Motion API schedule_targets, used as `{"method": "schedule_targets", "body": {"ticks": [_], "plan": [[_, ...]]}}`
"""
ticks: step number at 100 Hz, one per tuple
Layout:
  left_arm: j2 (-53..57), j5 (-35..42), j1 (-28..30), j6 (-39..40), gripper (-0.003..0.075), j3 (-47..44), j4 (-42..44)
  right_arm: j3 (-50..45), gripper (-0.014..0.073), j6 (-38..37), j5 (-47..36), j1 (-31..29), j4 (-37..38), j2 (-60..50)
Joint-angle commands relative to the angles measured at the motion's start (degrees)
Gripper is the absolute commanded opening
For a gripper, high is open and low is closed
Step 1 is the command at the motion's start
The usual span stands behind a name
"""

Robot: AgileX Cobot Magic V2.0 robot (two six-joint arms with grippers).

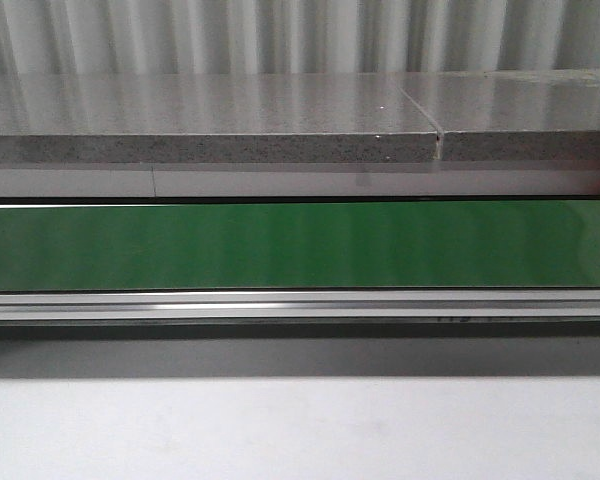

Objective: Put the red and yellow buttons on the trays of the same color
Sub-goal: 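Lower the red button into the red tray and open the right gripper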

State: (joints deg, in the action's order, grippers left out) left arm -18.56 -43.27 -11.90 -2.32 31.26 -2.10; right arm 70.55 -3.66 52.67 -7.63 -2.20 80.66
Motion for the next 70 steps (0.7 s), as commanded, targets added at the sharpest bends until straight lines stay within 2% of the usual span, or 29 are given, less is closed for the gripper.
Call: {"method": "schedule_targets", "body": {"ticks": [1,37,70], "plan": [[-0.45,3.86,-0.26,0.48,-0.0021,1.59,-0.39,1.80,0.0096,-0.06,-2.01,-3.81,0.51,-1.92],[-0.45,3.86,-0.26,0.48,-0.0021,1.59,-0.39,1.80,0.0096,-0.06,-6.51,-15.83,0.56,0.16],[-0.45,3.86,-0.26,0.48,-0.0021,1.59,-0.39,1.80,0.0096,-0.06,-15.15,-16.85,0.09,7.31]]}}
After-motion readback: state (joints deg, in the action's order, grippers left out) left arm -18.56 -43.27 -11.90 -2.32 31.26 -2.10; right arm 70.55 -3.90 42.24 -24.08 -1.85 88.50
